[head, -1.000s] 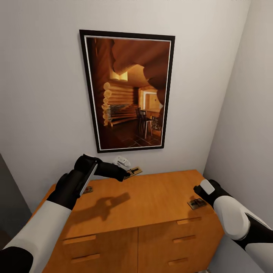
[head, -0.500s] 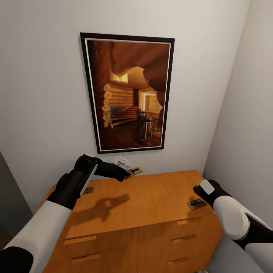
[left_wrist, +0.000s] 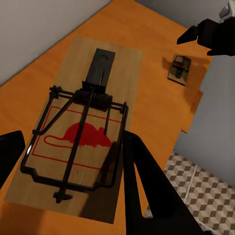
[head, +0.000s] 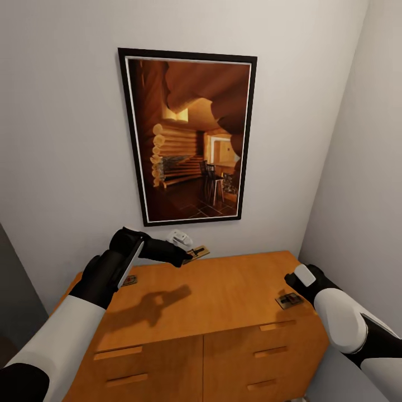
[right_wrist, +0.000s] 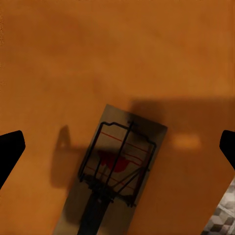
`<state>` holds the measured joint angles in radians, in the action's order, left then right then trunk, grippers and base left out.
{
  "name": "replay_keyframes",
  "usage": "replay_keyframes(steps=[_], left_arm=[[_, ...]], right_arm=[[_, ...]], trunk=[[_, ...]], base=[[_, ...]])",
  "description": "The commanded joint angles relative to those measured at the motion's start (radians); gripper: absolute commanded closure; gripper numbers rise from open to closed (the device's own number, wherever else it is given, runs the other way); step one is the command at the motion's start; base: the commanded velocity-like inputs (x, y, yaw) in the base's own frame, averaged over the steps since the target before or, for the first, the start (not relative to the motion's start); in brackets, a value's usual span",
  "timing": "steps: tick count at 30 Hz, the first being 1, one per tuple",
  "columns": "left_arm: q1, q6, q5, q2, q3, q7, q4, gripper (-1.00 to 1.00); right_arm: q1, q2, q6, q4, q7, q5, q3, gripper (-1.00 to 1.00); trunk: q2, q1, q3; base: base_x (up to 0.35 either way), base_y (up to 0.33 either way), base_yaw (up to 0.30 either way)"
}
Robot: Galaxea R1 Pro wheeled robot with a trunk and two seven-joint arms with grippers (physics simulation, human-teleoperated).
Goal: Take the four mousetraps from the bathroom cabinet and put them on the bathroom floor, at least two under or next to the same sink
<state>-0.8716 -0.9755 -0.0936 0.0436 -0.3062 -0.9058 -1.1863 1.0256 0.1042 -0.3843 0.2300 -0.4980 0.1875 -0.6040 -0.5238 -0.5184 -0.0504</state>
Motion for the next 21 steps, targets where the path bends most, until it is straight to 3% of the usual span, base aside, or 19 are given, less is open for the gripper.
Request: replay_keyframes(steps=[1,21], left_arm=[[-0.001,-0.002,-0.011,0.001,-0.001,-0.01,-0.001,1.0],[-0.001,-0.002,-0.009,-0.001,-0.001,-0.01,-0.001,1.0]], right_arm=[[0.001,0.0,-0.004,0.002,-0.006,0.009,0.005,-1.0],[0.001,0.0,-0.005,-0.001,-0.007,0.006,0.007,-1.0]], trunk=[[-0.002,-0.001,-0.002],[-0.002,-0.001,-0.002]], base=[[0.0,0.0,0.0],[0.0,0.0,0.0]])
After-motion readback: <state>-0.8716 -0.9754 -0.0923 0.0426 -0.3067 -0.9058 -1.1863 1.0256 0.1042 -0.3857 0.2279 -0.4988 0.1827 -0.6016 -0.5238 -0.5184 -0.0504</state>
